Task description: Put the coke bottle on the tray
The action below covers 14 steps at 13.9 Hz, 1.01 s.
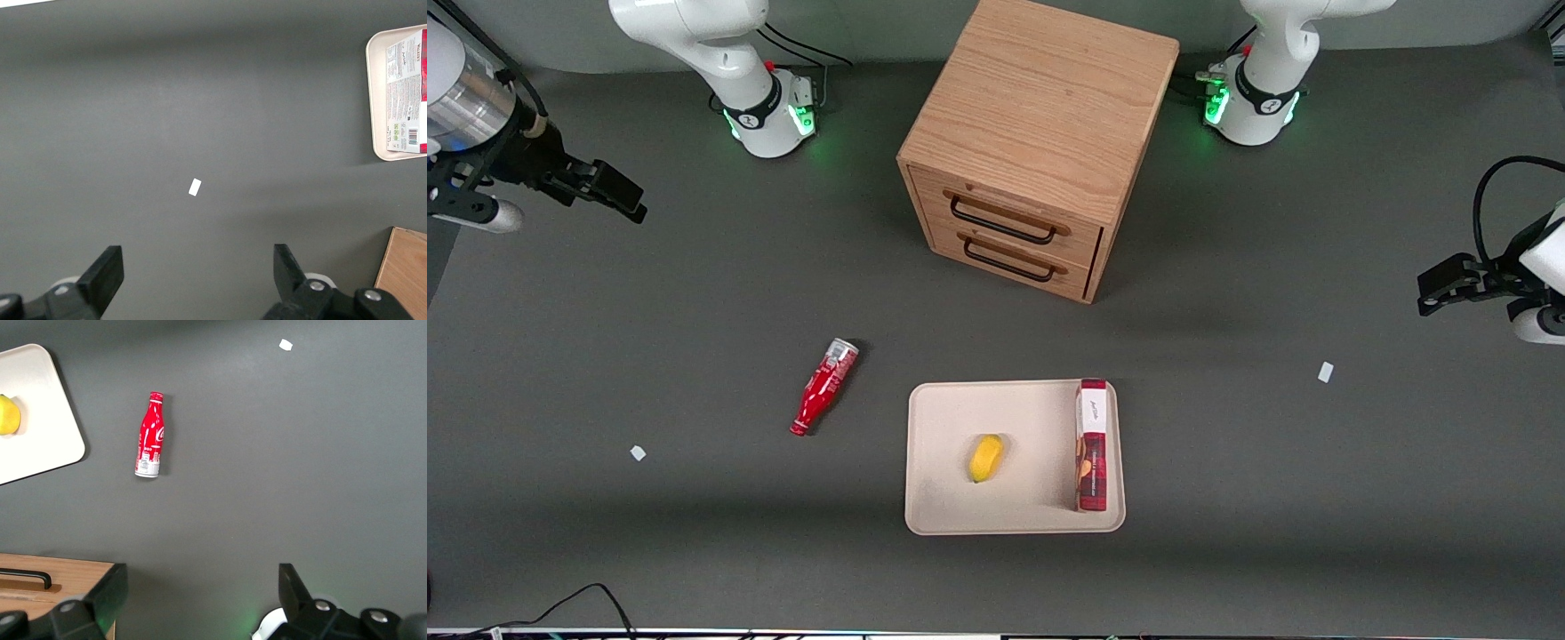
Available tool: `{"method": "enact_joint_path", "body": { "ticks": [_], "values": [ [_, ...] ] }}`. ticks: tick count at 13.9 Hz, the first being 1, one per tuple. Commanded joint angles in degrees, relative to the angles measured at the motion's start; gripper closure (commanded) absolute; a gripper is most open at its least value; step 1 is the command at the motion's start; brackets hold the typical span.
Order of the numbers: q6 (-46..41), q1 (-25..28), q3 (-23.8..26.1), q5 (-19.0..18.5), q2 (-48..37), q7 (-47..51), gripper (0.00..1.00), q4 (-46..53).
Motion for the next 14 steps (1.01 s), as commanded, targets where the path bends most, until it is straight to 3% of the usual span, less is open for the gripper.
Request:
{"method": "enact_joint_path", "body": {
  "ticks": [1,8,11,14],
  "values": [
    [-2.2,0.0,-0.3,1.1,0.1,0.3,0.0,1.2],
    [-4.0,0.3,0.5,1.7,1.0,-0.4,0.0,2.4],
    [-4.0,0.5,1.5,5.9,9.9,1.5,0.0,13.5],
    [0.2,0.5,5.3,6.8,17.7,11.5,0.0,15.5]
  ]
}}
